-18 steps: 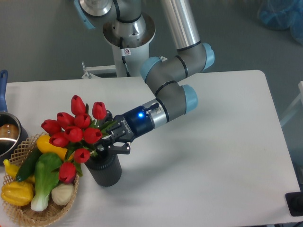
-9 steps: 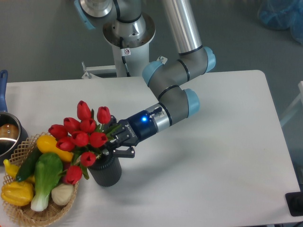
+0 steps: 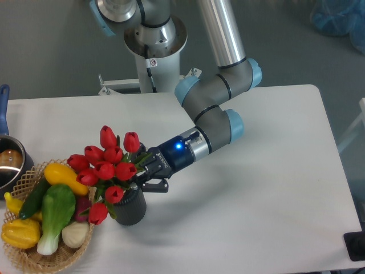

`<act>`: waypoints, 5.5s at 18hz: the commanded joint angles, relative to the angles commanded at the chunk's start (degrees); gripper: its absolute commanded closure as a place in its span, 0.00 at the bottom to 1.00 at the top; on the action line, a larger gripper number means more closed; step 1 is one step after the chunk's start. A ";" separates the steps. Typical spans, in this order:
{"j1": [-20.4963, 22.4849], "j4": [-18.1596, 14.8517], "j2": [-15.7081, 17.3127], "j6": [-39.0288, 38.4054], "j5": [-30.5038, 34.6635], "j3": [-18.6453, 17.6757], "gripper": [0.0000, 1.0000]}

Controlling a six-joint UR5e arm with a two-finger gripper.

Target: Insert the flowers into the vase

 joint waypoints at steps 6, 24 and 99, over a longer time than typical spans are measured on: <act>0.44 0.17 -0.09 0.09 0.26 -0.18 0.73; -0.18 0.00 0.09 1.67 0.35 -0.97 0.75; 49.48 -28.21 32.70 15.73 88.15 9.84 0.00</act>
